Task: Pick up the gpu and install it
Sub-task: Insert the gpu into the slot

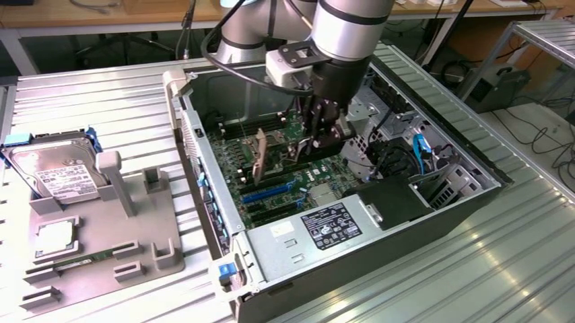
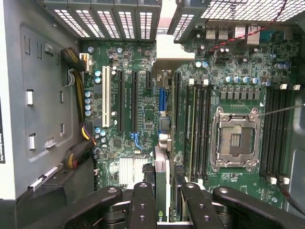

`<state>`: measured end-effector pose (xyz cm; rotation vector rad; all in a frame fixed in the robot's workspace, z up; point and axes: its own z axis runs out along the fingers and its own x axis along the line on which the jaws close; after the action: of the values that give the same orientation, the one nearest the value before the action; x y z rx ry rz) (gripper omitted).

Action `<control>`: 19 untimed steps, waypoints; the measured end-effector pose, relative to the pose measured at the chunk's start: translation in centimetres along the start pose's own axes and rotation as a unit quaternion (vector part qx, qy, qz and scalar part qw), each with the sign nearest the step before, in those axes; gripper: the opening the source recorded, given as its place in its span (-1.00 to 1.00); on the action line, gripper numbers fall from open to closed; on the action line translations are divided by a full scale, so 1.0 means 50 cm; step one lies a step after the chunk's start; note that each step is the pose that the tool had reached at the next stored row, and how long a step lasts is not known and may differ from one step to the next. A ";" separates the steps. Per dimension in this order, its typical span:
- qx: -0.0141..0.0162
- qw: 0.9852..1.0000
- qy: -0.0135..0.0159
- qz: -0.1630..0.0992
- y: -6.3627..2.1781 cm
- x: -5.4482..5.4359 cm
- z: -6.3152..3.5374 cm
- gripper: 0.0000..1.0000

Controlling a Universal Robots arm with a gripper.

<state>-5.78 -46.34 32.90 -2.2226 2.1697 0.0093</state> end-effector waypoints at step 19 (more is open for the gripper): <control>0.000 1.000 0.000 0.000 0.010 0.000 0.002 -0.48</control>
<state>-6.26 -46.34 32.77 -2.2225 2.1696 0.0093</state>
